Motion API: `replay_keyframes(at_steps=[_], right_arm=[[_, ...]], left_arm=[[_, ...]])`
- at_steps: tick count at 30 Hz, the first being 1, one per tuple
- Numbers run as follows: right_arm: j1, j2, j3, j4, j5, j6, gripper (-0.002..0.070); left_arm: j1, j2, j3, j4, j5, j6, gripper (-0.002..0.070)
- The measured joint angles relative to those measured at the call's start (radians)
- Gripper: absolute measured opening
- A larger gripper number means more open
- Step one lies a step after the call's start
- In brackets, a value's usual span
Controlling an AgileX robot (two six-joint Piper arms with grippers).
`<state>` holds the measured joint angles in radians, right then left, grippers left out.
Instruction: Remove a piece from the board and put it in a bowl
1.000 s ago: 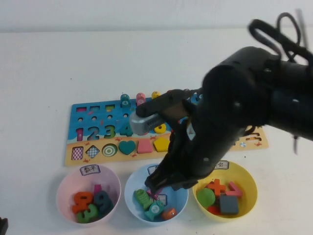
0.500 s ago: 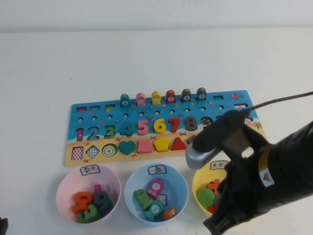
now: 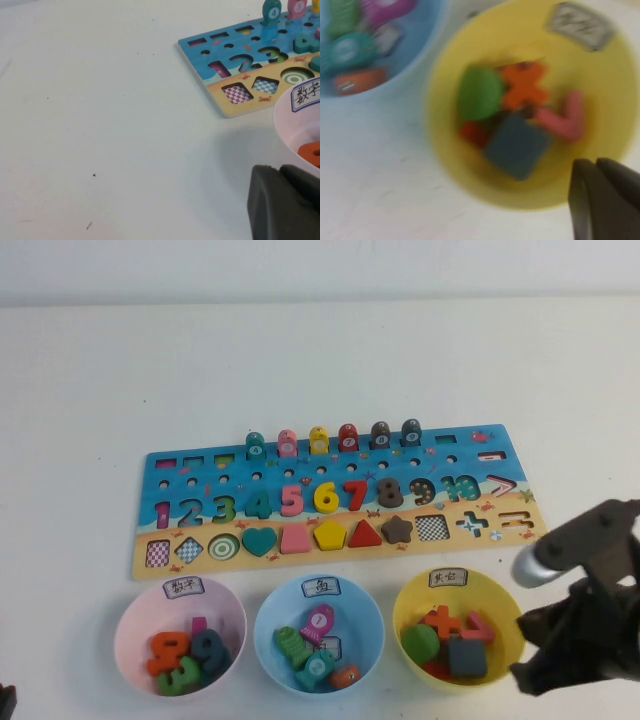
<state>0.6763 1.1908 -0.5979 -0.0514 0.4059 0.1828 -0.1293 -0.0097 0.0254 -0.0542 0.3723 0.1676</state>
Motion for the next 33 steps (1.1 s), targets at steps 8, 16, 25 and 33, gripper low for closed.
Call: replay_keyframes(at_steps=[8, 16, 25, 33], right_arm=[[-0.348, -0.276, 0.296, -0.106, -0.306, 0.000, -0.0017], [-0.637, -0.653, 0.540, -0.109, -0.456, 0.000, -0.0017], [-0.703, -0.965, 0.623, -0.109, -0.396, 0.000, -0.0017], [-0.703, -1.195, 0.624, -0.109, -0.192, 0.000, -0.0017]], left_arm=[[0.000, 0.000, 0.000, 0.000, 0.000, 0.000, -0.0005], [0.000, 0.000, 0.000, 0.000, 0.000, 0.000, -0.0005], [0.000, 0.000, 0.000, 0.000, 0.000, 0.000, -0.0005], [0.000, 0.000, 0.000, 0.000, 0.000, 0.000, -0.0005]])
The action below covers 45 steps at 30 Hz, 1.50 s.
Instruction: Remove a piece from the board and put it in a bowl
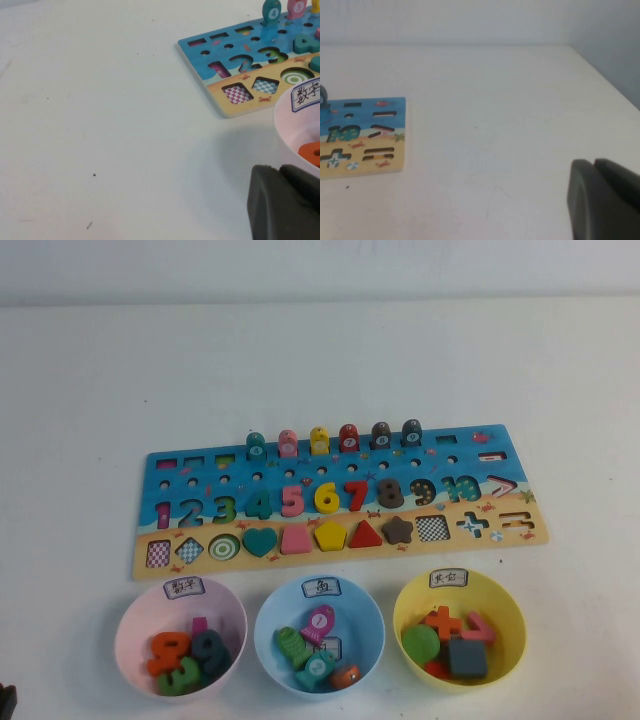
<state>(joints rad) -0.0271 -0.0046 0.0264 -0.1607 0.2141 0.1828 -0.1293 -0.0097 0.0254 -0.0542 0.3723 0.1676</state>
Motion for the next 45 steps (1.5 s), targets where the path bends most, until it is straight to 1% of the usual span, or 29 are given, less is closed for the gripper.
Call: replay_keyframes(at_steps=[5, 14, 19, 23, 45], right_arm=[[0.000, -0.002, 0.000, 0.004, 0.047, 0.000, -0.0017], [0.000, -0.002, 0.000, 0.045, 0.051, -0.013, -0.0017], [0.000, -0.002, 0.000, 0.204, 0.087, -0.202, -0.0017], [0.000, -0.002, 0.000, 0.242, 0.138, -0.249, -0.0017], [0.000, -0.004, 0.000, 0.257, 0.150, -0.257, -0.0017]], left_arm=[[0.000, 0.000, 0.000, 0.000, 0.000, 0.000, -0.0005], [0.000, 0.000, 0.000, 0.000, 0.000, 0.000, -0.0005], [0.000, 0.000, 0.000, 0.000, 0.000, 0.000, -0.0005], [0.000, 0.000, 0.000, 0.000, 0.000, 0.000, -0.0005], [0.000, 0.000, 0.000, 0.000, 0.000, 0.000, -0.0005]])
